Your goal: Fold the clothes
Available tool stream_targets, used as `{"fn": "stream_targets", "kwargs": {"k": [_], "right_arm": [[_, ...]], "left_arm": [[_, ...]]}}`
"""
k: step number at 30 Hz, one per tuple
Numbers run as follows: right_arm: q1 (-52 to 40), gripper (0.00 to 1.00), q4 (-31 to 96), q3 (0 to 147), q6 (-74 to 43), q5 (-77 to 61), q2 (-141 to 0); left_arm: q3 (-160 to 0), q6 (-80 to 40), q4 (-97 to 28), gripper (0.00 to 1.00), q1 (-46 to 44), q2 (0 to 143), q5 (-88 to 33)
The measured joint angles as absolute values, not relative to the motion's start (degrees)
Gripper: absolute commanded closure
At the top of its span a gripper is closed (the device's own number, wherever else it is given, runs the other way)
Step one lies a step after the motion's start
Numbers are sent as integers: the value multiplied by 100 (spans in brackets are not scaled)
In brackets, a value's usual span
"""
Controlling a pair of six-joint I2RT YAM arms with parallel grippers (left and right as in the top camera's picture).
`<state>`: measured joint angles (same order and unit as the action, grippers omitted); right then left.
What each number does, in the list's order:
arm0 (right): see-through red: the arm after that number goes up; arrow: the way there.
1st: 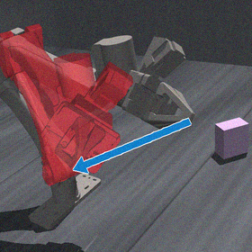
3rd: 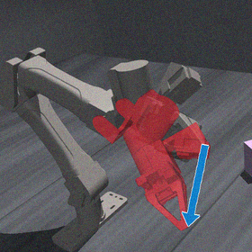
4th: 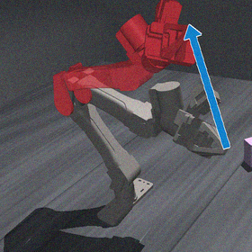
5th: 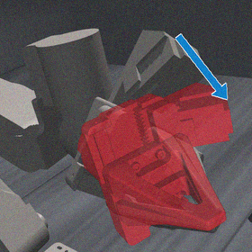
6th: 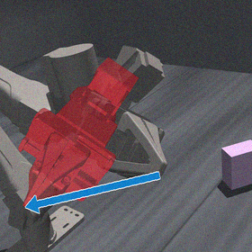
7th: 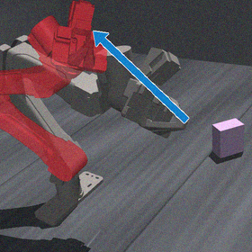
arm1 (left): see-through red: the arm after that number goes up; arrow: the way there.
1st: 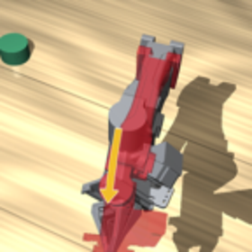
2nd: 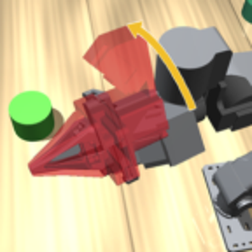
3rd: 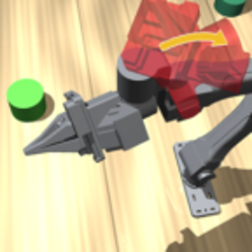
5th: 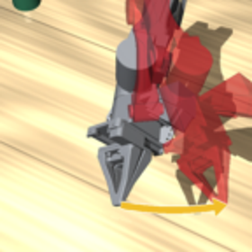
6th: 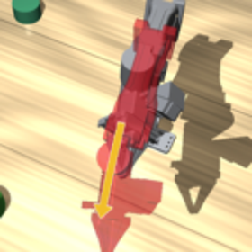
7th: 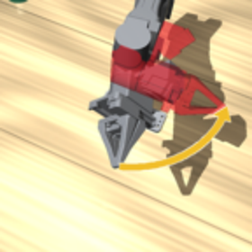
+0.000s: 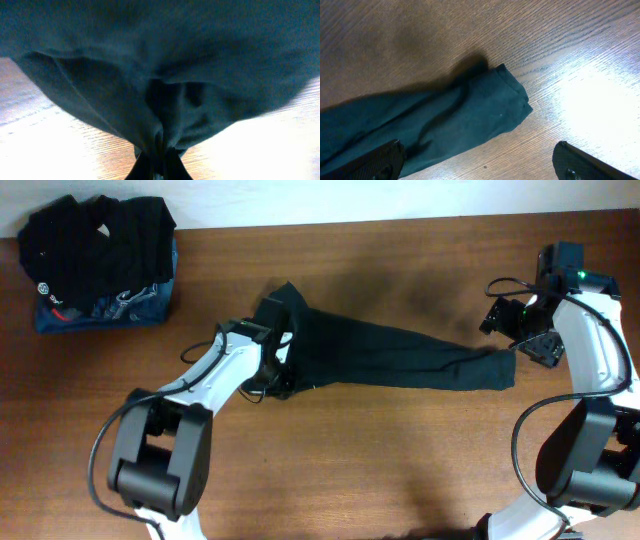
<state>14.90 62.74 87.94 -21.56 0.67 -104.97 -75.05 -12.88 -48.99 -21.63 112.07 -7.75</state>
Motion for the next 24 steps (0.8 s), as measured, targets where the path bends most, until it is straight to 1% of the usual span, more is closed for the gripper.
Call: {"fn": "stream_targets", "kwargs": {"k": [8, 9, 10, 11, 13, 17, 24], "right_arm": [[1490, 1, 6276, 8794, -2152, 67, -10497], [1490, 1, 6274, 8794, -2156, 67, -10497], [1490, 1, 6274, 8794, -2154, 67, -10497], [1490, 1, 6274, 8794, -2156, 67, -10497], [1490, 1, 6274, 8794, -2156, 67, -10497], [1490, 1, 6274, 8794, -2156, 67, -10497], [1490, 1, 6274, 8794, -2143, 67, -10497]], "left_arm": [[-7491, -1286, -5747, 99, -1844, 11389, 99], [-7491, -1286, -5828, 97, -1769, 11389, 187], [-7491, -1284, -5892, 82, -1693, 11391, 259], [-7491, -1286, -5933, 76, -1629, 11391, 309], [-7491, -1280, -6045, 69, -1511, 11391, 399], [-7496, -1284, -6213, 65, -1455, 11391, 617], [-7832, -1286, -6504, 53, -1461, 11220, 642]]}}
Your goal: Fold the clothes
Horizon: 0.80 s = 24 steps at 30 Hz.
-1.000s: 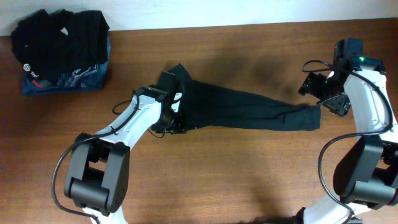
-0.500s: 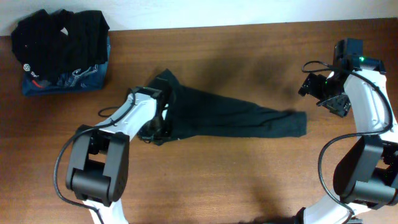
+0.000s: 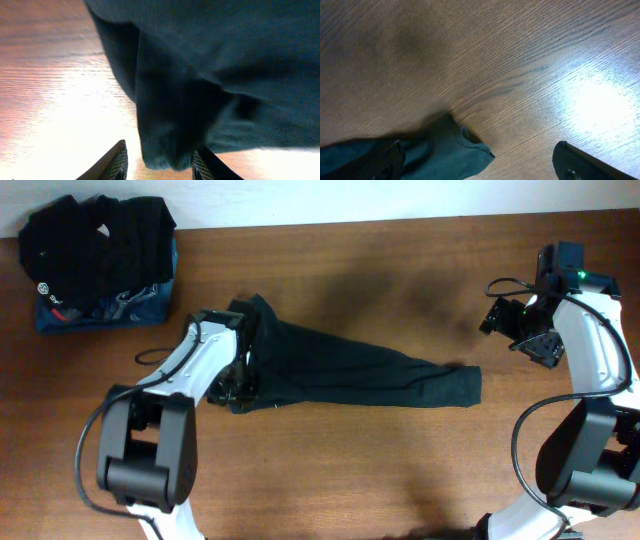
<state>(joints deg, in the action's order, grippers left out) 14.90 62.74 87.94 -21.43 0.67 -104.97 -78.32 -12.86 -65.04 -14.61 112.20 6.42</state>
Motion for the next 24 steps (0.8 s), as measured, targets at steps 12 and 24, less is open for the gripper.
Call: {"fn": "stream_targets", "kwargs": {"k": [12, 24], "right_arm": [[1490, 1, 6233, 8794, -2119, 67, -10497], [1490, 1, 6230, 8794, -2119, 69, -10497]], "left_arm": [[-8023, -1608, -6283, 5, -1459, 10263, -21], [-7837, -2088, -5749, 4, -1470, 10427, -1608]]}}
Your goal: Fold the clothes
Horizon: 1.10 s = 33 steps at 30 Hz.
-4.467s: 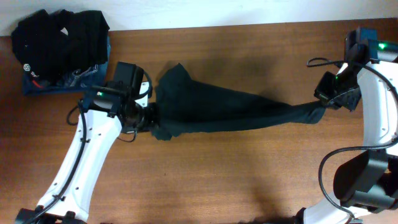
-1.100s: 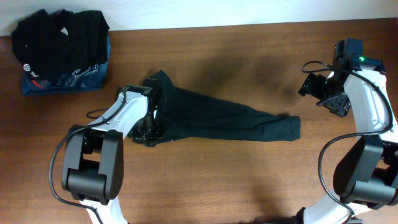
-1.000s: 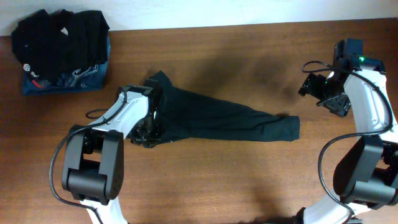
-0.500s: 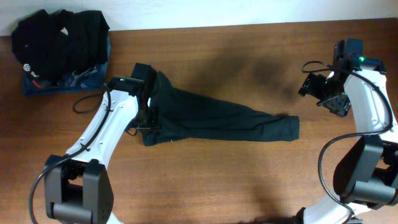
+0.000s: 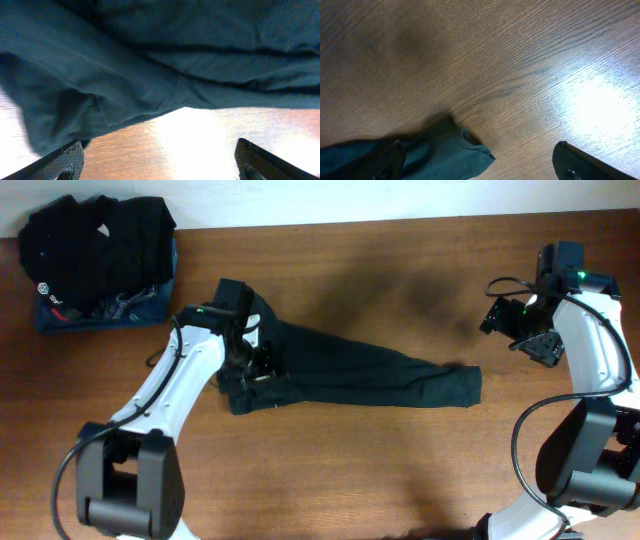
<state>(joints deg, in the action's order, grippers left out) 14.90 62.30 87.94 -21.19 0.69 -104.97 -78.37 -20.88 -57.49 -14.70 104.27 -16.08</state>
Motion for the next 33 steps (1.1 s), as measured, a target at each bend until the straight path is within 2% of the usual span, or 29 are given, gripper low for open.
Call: {"fn": "stream_targets", "kwargs": {"k": [20, 22, 25, 30, 31, 33], "right_arm": [[1490, 1, 6233, 8794, -2119, 69, -10497], [1490, 1, 6233, 8794, -2115, 67, -10497], [1490, 1, 6233, 8794, -2117, 67, -10497], [1490, 1, 6230, 8794, -2121, 67, -10497], [1490, 1, 6228, 8794, -2115, 69, -10497], [1490, 1, 6230, 8794, -2115, 67, -10497]], "left_arm": [[-7465, -2412, -5172, 4, -1470, 10975, -1979], [-7465, -2416, -5065, 11, -1470, 11083, -1979], [-7461, -2469, -5004, 39, -1470, 11229, -1981], [-7448, -2482, -4963, 58, -1470, 11277, -1999], [-7448, -2475, -4963, 67, -1468, 11277, -1999], [-7448, -2482, -4965, 78, -1470, 11277, -2003]]}}
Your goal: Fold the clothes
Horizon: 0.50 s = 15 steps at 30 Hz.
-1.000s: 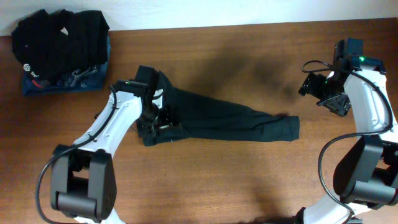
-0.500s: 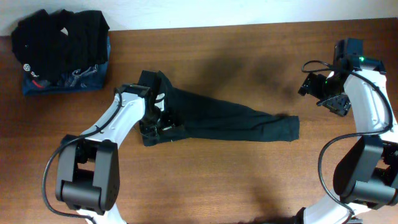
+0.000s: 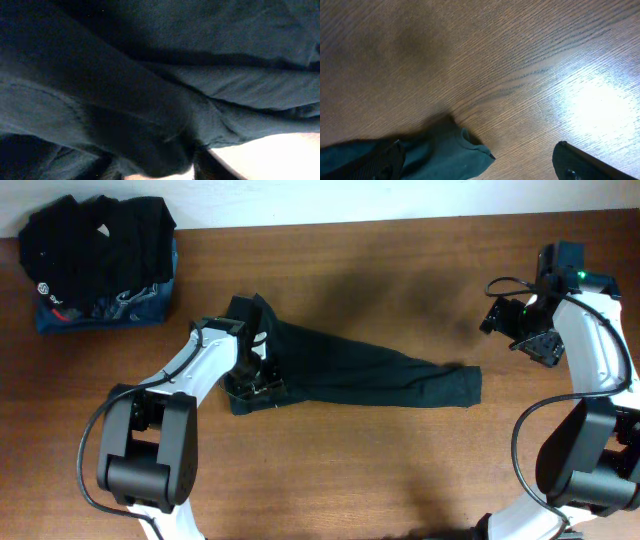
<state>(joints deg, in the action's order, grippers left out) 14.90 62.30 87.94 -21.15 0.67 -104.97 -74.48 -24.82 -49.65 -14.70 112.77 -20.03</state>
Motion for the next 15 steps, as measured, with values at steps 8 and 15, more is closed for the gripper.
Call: {"fn": "stream_targets", "kwargs": {"k": [8, 15], "right_arm": [[1490, 1, 6228, 8794, -2115, 67, -10497], [1490, 1, 6228, 8794, -2119, 67, -10497]], "left_arm": [[-7522, -2488, -4982, 99, -1470, 11277, -2018], [-7712, -2445, -4414, 99, -1470, 11279, -1966]]}}
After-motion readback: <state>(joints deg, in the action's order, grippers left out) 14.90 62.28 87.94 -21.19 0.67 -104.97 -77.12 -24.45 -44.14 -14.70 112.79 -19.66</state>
